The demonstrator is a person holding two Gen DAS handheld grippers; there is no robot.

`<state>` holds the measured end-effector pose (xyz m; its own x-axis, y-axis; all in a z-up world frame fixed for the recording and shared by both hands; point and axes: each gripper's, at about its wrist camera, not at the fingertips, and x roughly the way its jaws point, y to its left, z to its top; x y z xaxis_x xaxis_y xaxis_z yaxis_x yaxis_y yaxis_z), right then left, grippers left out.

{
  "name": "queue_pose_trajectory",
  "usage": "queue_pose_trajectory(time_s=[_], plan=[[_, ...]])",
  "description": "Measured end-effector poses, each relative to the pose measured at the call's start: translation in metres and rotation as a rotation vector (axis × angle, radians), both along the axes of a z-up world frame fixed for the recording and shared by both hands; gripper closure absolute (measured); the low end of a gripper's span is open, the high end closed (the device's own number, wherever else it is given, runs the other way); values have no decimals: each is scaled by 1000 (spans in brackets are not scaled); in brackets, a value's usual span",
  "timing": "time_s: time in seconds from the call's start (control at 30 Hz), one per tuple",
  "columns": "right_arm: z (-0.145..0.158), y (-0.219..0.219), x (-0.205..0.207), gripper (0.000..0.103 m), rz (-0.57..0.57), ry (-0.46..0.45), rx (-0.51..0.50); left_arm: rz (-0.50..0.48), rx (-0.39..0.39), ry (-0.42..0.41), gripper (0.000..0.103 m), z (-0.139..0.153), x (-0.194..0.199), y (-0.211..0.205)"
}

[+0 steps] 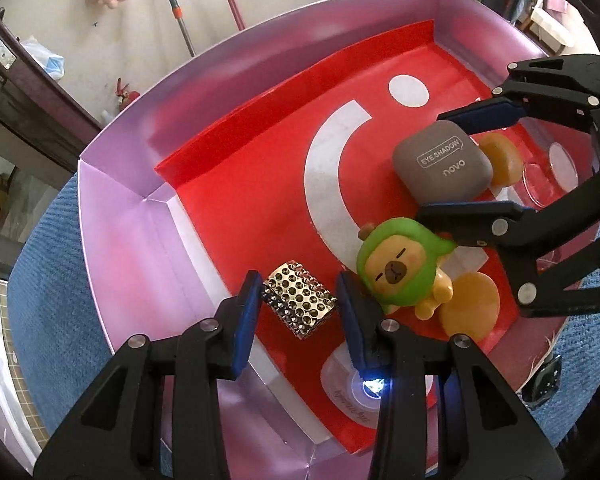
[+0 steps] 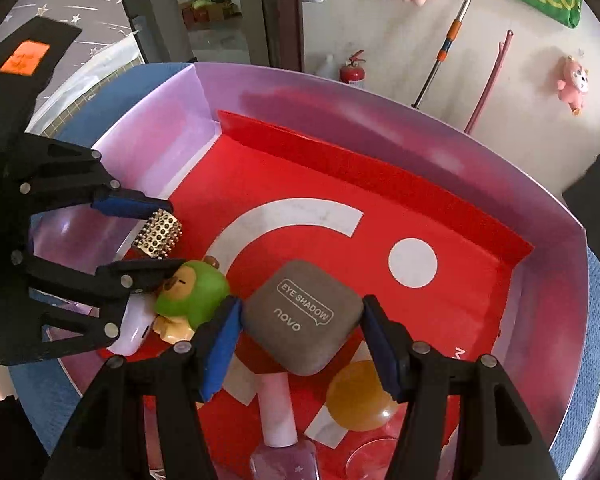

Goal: Organize rigid objects
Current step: 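Lower and release the roller with the left tool while the right tool releases the compact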

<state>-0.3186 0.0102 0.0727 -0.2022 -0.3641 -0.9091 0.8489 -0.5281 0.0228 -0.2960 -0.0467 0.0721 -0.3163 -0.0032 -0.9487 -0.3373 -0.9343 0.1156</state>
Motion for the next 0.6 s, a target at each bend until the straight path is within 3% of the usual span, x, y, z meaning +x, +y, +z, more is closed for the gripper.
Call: queue_pose_trajectory(time_s=[0.6], plan=[[-8, 0, -14, 40, -18, -87, -24, 2, -1, -5, 66, 4, 8, 4]])
